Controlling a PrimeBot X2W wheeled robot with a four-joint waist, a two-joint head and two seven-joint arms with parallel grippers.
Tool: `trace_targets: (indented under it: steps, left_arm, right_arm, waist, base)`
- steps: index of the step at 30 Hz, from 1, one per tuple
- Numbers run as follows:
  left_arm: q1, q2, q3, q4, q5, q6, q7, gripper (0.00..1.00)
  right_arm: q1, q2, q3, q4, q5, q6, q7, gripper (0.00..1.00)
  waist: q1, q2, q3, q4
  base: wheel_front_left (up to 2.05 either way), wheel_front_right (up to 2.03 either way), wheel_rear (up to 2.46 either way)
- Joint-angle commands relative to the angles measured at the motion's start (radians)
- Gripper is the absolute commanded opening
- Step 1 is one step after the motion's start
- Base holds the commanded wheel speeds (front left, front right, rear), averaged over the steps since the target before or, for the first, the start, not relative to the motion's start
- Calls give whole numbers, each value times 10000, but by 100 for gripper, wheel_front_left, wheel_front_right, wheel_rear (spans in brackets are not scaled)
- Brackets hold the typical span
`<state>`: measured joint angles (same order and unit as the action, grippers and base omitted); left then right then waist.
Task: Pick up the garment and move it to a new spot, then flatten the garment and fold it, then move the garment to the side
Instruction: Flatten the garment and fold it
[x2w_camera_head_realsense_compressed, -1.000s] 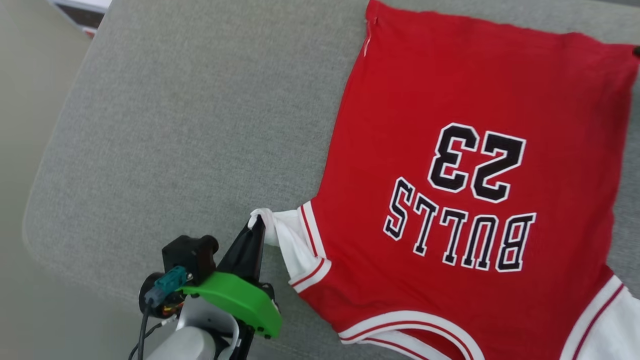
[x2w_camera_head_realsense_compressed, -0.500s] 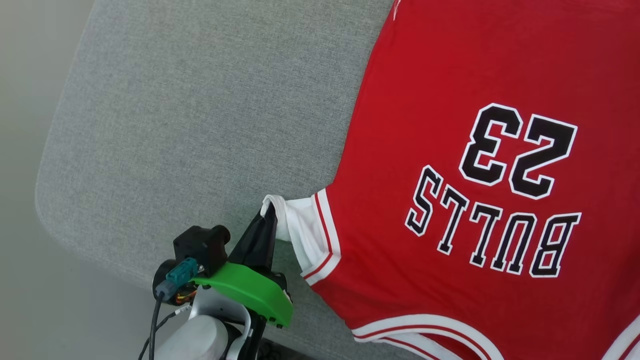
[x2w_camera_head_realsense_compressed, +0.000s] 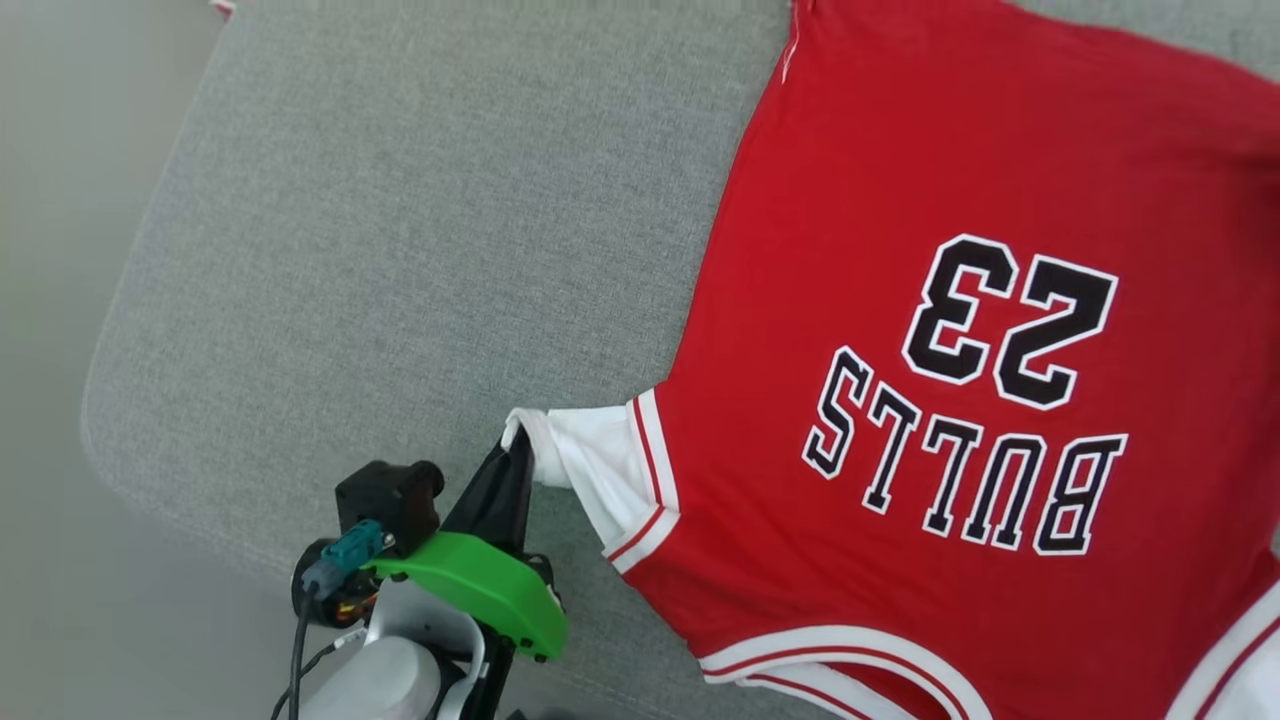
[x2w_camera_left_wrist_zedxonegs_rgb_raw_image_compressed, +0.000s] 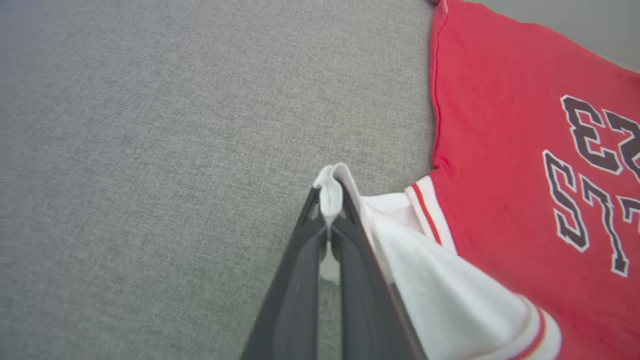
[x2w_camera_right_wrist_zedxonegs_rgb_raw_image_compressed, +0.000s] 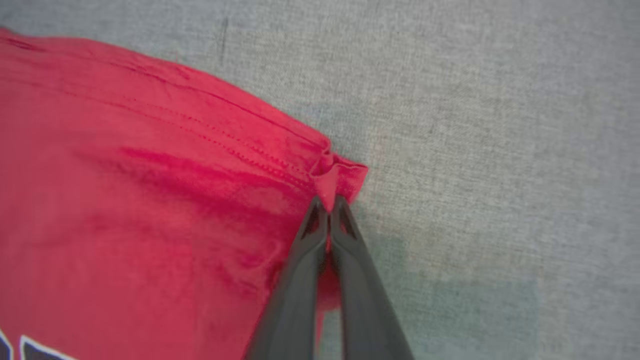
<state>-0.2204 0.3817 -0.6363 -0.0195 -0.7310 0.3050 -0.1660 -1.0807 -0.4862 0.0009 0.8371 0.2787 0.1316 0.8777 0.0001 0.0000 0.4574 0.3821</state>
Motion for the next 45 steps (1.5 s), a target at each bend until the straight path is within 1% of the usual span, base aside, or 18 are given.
trace_targets:
  steps: [1,6,12,17,21,24,28,33,37,41,42,43,44,45]
  left_arm:
    - [184,119,96,48,-109,65,-11,0]
    - [621,473,338,146,-323,231,82,0]
    - [1205,897,554,61,-573,511,341,0]
    - [1785,1183,840,29,-935,693,461,0]
    - [2181,1393,1000,18,-1113,846,535,0]
    - [2421,1552,1099,-7,-1220,925,594,0]
    - [2612,1749,1198,-29,-1299,1015,684,0]
    - [2716,1786,1241,-50,-1379,1042,696,0]
    - [2774,1725,1221,-6,-1423,1048,669,0]
    - [2705,1685,1181,32,-1430,998,672,0]
    - [2676,1679,1169,36,-1425,983,676,0]
    - [2640,1677,1158,40,-1415,970,681,0]
    - [2609,1677,1145,46,-1404,960,687,0]
    - [2573,1678,1128,47,-1389,951,695,0]
  right_arm:
    - [545,-115,118,27,92,-9,-68,0]
    - [1807,-363,291,-576,859,-9,-563,0]
    - [3835,-541,-21,-1386,1805,-9,-1186,0]
    - [5754,-309,-650,-2299,2491,-9,-1802,0]
    - [7414,-53,-1257,-3187,2727,-9,-2113,0]
    - [8577,260,-1755,-3920,2807,-9,-2192,0]
    - [10146,852,-2591,-4954,2694,-9,-2108,0]
    - [11934,2063,-3714,-6193,2458,-9,-1793,0]
    - [12859,3013,-4300,-6925,2230,-9,-1546,0]
    - [13041,3555,-4393,-7317,2062,-9,-1578,0]
    - [12998,3598,-4361,-7395,2022,-9,-1691,27]
    - [12919,3643,-4312,-7480,2015,-9,-1855,49]
    - [12847,3653,-4250,-7540,1994,-9,-1999,100]
    - [12747,3609,-4159,-7635,1915,-9,-2245,100]
  waist:
    - [-1,0,-689,-358]
    - [-1,0,-1595,-979]
    - [-1,0,-2365,-1790]
    - [-1,0,-2923,-2509]
    - [-1,0,-3288,-2981]
    - [-1,0,-3500,-3264]
    - [-1,0,-3659,-3519]
    - [-1,0,-3685,-3662]
    - [-1,0,-3640,-3725]
    - [-1,0,-3613,-3772]
    - [-1,0,-3611,-3773]
    - [-1,0,-3601,-3774]
    - [-1,0,-3601,-3770]
    - [-1,0,-3597,-3761]
  base:
    - [0,0,0]
    - [0,0,0]
    - [0,0,0]
    - [0,0,0]
    - [0,0,0]
    - [0,0,0]
    - [0,0,0]
    - [0,0,0]
    - [0,0,0]
    - [0,0,0]
    - [0,0,0]
    - [0,0,0]
    - [0,0,0]
    - [0,0,0]
